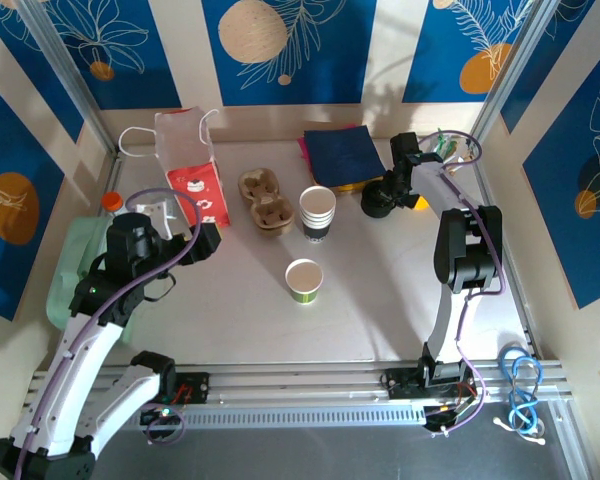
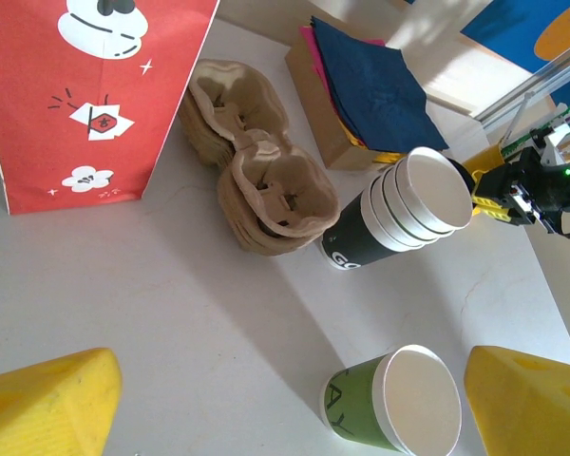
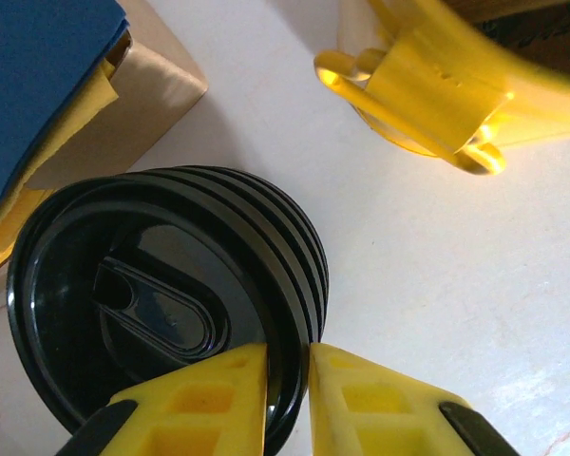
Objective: Pack the takeout coffee
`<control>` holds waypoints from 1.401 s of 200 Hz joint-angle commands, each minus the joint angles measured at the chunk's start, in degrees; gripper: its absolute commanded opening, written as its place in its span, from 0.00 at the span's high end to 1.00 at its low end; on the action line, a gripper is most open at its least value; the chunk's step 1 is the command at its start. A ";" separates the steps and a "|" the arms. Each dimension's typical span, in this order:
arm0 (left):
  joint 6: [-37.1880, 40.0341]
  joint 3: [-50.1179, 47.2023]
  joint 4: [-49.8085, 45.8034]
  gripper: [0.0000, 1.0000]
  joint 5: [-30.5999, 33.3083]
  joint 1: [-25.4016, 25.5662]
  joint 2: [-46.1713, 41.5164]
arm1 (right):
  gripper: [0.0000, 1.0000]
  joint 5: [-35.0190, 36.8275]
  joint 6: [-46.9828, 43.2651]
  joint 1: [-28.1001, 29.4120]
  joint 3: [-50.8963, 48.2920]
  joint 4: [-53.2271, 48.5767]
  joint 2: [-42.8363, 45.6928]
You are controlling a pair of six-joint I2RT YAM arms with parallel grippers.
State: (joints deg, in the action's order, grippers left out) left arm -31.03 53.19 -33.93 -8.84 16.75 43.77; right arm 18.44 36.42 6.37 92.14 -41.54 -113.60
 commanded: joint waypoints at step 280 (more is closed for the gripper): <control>-2.11 4.00 8.09 0.08 -17.66 2.25 7.64 | 0.82 0.48 -4.41 9.72 -7.24 -6.51 26.99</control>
State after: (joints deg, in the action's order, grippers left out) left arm -31.64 54.70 -30.81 -19.03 17.61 49.52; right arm 17.80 33.56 13.15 85.86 -45.47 -91.18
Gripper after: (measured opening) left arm 0.924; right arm 0.175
